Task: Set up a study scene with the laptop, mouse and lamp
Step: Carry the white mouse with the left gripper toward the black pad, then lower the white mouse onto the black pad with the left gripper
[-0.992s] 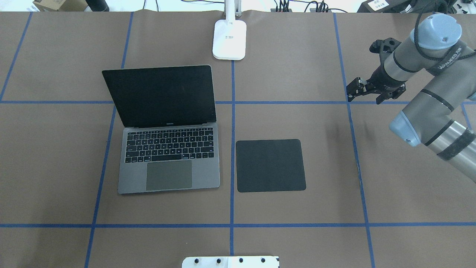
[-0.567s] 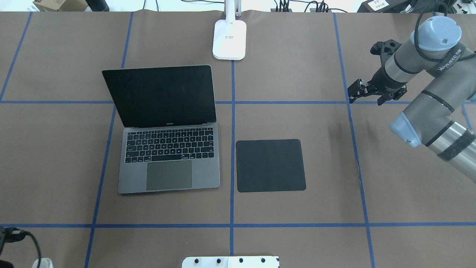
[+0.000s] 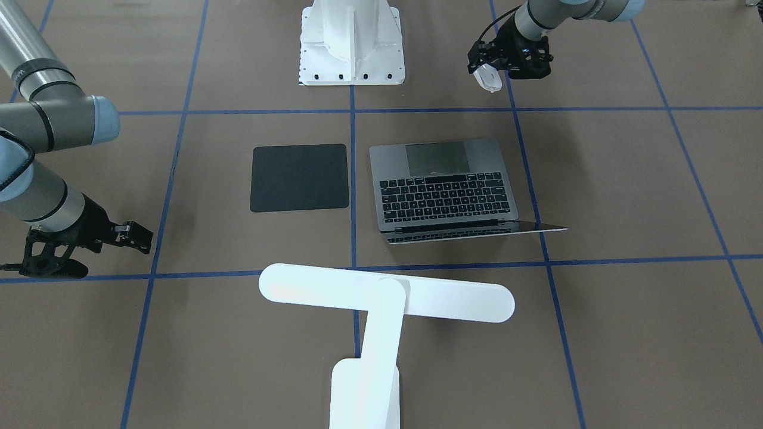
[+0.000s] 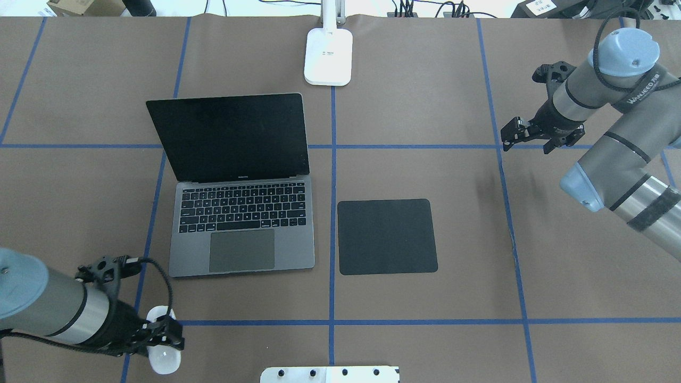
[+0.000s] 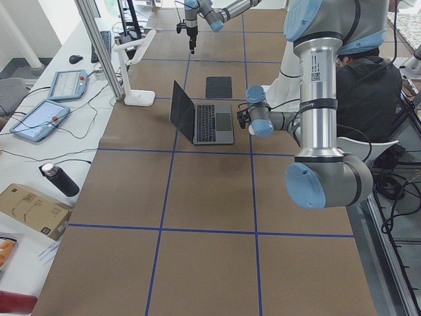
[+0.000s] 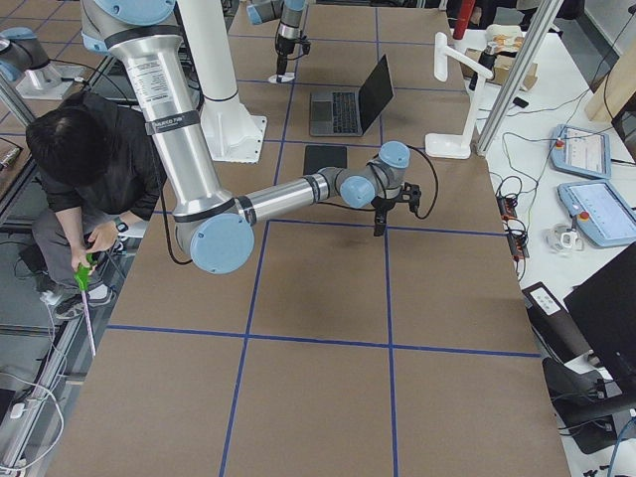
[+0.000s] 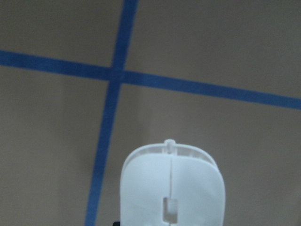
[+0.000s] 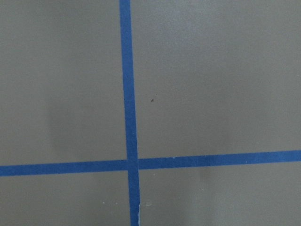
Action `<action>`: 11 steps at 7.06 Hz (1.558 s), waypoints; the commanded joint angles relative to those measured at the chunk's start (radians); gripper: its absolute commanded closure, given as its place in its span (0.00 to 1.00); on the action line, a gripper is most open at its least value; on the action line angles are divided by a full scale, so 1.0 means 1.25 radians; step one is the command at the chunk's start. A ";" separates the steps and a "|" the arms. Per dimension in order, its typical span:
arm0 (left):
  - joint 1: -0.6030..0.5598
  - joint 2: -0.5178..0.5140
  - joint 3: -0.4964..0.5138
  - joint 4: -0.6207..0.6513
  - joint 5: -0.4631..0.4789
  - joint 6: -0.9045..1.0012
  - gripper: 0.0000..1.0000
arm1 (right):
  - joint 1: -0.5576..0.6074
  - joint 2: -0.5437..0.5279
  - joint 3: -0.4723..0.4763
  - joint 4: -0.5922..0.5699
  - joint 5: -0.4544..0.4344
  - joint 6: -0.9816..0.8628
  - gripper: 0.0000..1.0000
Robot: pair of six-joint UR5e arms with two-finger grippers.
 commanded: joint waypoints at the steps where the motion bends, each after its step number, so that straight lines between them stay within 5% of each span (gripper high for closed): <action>1: -0.049 -0.300 0.042 0.290 -0.021 0.010 0.69 | 0.004 -0.009 0.008 -0.001 0.003 -0.011 0.01; 3: -0.071 -0.480 0.183 0.314 -0.014 0.010 0.69 | 0.030 -0.024 0.007 -0.001 0.004 -0.033 0.01; 6: -0.076 -0.642 0.352 0.315 0.030 0.066 0.69 | 0.064 -0.063 0.008 -0.001 0.005 -0.079 0.01; 8: -0.076 -0.809 0.565 0.316 0.065 0.108 0.69 | 0.075 -0.071 0.006 -0.001 0.003 -0.084 0.01; 11: -0.075 -0.926 0.756 0.316 0.113 0.181 0.69 | 0.079 -0.073 0.007 -0.001 0.000 -0.084 0.01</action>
